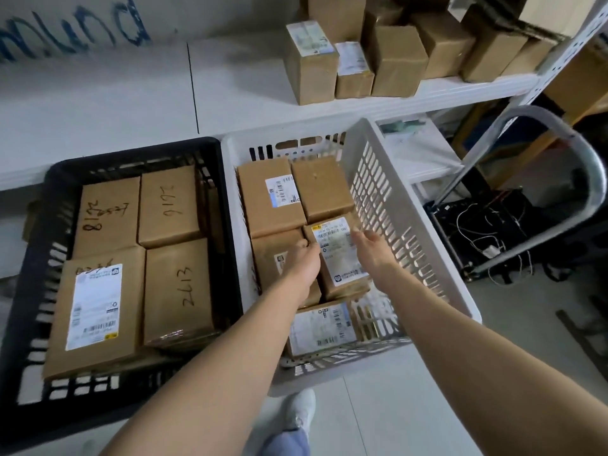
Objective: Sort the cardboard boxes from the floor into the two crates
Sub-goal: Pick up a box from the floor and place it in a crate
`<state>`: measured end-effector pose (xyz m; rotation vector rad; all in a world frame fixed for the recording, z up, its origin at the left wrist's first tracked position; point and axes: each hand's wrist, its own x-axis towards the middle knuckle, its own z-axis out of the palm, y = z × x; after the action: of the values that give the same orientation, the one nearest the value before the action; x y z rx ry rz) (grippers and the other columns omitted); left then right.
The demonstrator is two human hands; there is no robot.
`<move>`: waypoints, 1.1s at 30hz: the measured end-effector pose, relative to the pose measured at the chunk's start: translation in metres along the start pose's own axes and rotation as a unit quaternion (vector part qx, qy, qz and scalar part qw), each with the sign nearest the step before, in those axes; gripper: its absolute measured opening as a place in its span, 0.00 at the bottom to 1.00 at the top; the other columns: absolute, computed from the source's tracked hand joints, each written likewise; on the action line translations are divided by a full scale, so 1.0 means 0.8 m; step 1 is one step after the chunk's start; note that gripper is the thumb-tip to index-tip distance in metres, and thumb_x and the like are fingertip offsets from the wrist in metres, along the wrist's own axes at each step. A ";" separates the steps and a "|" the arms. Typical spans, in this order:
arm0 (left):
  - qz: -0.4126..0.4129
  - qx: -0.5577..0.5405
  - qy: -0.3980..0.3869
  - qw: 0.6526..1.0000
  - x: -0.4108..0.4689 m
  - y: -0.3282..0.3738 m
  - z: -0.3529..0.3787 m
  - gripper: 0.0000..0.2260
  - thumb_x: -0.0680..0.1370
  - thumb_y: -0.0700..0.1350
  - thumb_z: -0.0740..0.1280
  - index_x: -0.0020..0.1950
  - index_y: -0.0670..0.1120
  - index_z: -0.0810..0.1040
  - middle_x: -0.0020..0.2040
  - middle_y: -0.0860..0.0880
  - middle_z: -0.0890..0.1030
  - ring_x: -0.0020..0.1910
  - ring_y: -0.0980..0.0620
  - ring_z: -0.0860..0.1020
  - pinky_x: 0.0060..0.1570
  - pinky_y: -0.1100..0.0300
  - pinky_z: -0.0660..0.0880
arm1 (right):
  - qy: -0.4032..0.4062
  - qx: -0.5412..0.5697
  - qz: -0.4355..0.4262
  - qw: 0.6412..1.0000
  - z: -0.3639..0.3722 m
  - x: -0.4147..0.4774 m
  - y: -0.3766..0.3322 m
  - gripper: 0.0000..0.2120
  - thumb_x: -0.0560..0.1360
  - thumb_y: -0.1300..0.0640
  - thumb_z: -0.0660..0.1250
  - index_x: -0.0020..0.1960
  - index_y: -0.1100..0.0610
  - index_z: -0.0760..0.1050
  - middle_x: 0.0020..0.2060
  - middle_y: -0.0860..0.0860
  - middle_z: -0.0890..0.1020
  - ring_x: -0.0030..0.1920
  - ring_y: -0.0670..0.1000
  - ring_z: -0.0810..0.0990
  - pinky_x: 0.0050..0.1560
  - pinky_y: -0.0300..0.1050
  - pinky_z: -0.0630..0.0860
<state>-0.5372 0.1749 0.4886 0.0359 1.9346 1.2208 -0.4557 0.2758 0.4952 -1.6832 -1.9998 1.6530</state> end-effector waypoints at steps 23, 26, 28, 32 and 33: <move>0.112 0.334 0.160 0.922 0.072 0.038 -0.036 0.20 0.80 0.38 0.55 0.72 0.46 0.68 0.75 0.50 0.62 0.75 0.51 0.57 0.73 0.46 0.55 | -0.094 -0.086 -0.046 0.991 -0.003 0.137 -0.060 0.21 0.81 0.49 0.56 0.70 0.59 0.67 0.43 0.51 0.77 0.39 0.50 0.76 0.29 0.30 0.70; 0.124 0.314 0.168 0.926 0.068 0.033 -0.038 0.19 0.80 0.36 0.55 0.71 0.43 0.69 0.74 0.48 0.64 0.75 0.51 0.58 0.73 0.49 0.56 | -0.075 -0.075 -0.061 0.992 0.003 0.138 -0.052 0.24 0.81 0.49 0.59 0.74 0.54 0.62 0.37 0.45 0.73 0.34 0.43 0.73 0.16 0.27 0.62; 0.120 0.318 0.178 0.924 0.066 0.033 -0.038 0.18 0.80 0.36 0.56 0.70 0.41 0.70 0.74 0.47 0.64 0.74 0.50 0.60 0.73 0.50 0.57 | -0.078 -0.079 -0.058 0.992 0.004 0.139 -0.049 0.25 0.80 0.48 0.59 0.75 0.52 0.60 0.38 0.44 0.73 0.36 0.43 0.73 0.18 0.28 0.65; 0.043 0.346 0.234 0.908 0.048 0.030 -0.029 0.17 0.78 0.39 0.60 0.68 0.40 0.70 0.68 0.42 0.68 0.66 0.43 0.69 0.60 0.51 0.71 | -0.096 -0.079 -0.052 0.991 0.000 0.139 -0.047 0.25 0.80 0.46 0.57 0.74 0.52 0.61 0.42 0.48 0.74 0.39 0.47 0.74 0.31 0.39 0.67; 0.000 0.346 0.238 0.908 0.041 0.027 -0.026 0.19 0.78 0.40 0.62 0.68 0.40 0.68 0.68 0.41 0.66 0.65 0.41 0.69 0.56 0.50 0.73 | -0.096 -0.065 -0.052 0.992 -0.002 0.138 -0.045 0.24 0.80 0.46 0.57 0.73 0.53 0.62 0.44 0.49 0.75 0.41 0.48 0.75 0.34 0.40 0.68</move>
<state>-0.5803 0.1849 0.4886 0.1143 2.7164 0.5023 -0.5241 0.3632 0.4604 -1.4762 -2.2869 1.7441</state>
